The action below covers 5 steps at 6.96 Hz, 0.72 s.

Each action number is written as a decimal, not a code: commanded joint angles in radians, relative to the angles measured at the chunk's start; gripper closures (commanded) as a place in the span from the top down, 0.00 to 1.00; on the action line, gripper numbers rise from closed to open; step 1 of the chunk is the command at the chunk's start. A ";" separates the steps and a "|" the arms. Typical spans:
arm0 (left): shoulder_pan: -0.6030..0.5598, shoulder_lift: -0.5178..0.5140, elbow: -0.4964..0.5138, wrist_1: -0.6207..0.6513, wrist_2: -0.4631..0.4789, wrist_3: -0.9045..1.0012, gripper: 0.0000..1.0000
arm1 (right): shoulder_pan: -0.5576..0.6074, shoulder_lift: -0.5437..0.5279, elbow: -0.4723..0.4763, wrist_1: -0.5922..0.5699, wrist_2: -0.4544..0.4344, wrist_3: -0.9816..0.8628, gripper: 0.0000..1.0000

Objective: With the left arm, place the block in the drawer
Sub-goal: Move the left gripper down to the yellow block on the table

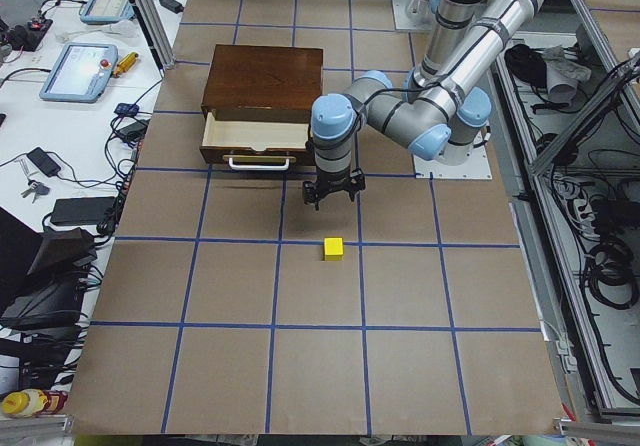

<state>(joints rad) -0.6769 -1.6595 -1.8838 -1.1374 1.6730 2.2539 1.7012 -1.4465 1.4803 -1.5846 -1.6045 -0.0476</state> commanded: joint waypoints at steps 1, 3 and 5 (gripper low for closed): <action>0.061 -0.057 -0.081 0.157 -0.015 0.160 1.00 | 0.000 0.000 0.000 0.000 0.000 0.000 1.00; 0.089 -0.120 -0.087 0.215 -0.062 0.202 1.00 | 0.000 0.000 0.000 0.000 0.000 0.002 1.00; 0.099 -0.169 -0.090 0.263 -0.064 0.230 1.00 | 0.000 0.000 0.000 0.000 0.000 0.000 1.00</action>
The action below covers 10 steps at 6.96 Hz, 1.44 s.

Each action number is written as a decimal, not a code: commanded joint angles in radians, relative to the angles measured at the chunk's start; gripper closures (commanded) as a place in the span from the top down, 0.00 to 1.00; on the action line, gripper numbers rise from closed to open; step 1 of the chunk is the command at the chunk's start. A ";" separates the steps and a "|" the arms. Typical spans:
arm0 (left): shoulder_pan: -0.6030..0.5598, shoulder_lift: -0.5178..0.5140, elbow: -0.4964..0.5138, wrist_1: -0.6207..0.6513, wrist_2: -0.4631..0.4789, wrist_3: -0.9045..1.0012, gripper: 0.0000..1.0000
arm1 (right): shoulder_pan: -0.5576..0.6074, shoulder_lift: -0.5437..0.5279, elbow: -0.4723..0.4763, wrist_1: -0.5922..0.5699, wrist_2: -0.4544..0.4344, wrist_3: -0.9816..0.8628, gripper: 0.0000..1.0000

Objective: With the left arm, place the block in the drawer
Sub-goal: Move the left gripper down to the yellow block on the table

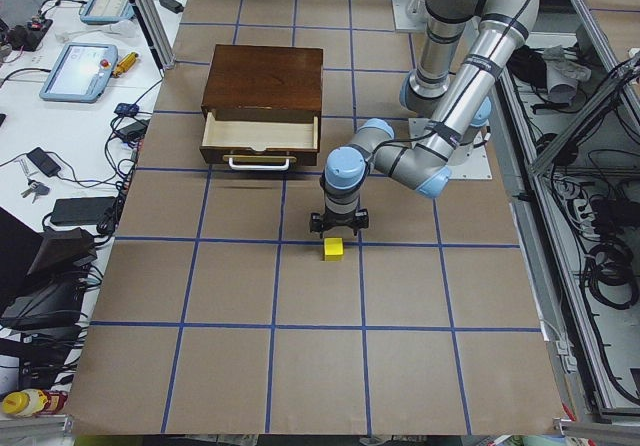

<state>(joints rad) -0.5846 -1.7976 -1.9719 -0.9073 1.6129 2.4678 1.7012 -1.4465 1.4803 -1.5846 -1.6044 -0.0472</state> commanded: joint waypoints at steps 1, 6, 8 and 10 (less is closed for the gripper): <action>0.014 -0.045 -0.001 0.036 -0.004 0.023 1.00 | 0.000 0.000 0.000 0.000 0.000 0.001 1.00; 0.022 -0.121 -0.002 0.079 -0.030 0.043 1.00 | 0.000 0.000 0.000 0.000 0.000 0.001 1.00; 0.022 -0.143 -0.002 0.106 -0.036 0.055 1.00 | 0.000 0.000 0.000 0.000 0.000 0.000 1.00; 0.022 -0.151 -0.001 0.107 -0.039 0.065 0.98 | 0.000 0.000 0.000 0.000 0.000 0.000 1.00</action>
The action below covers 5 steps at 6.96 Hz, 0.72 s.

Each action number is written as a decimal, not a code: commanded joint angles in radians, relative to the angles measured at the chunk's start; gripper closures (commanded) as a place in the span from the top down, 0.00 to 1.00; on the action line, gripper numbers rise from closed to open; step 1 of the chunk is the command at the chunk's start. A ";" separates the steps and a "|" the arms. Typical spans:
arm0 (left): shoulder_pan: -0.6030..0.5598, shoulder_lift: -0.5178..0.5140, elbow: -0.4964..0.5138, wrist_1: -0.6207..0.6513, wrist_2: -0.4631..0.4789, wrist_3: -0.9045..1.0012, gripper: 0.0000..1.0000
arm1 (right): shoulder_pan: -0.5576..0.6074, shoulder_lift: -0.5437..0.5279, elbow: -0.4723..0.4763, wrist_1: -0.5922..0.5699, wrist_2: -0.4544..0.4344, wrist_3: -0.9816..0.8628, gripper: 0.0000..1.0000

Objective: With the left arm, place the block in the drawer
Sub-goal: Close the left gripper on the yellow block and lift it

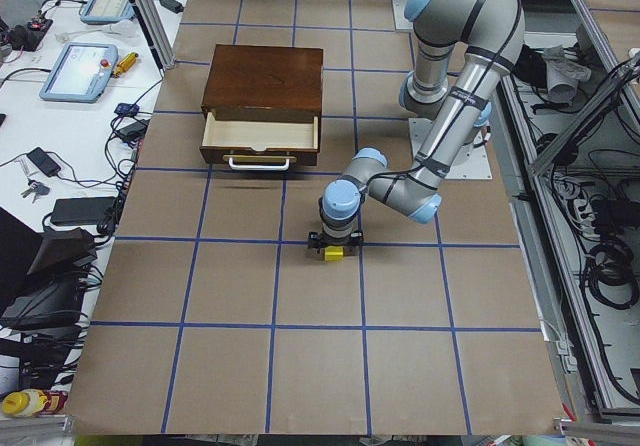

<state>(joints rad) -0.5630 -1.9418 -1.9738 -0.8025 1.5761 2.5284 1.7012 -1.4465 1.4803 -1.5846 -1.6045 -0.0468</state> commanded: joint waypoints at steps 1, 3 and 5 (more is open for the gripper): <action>0.000 -0.006 0.001 0.002 -0.002 0.004 0.97 | 0.000 0.000 0.000 0.000 0.000 -0.001 1.00; 0.000 -0.006 0.001 0.002 -0.002 0.009 0.53 | 0.000 0.000 0.000 0.000 0.000 0.001 1.00; 0.000 -0.006 0.001 0.002 -0.001 0.012 0.01 | 0.000 0.000 0.000 0.000 0.000 -0.001 1.00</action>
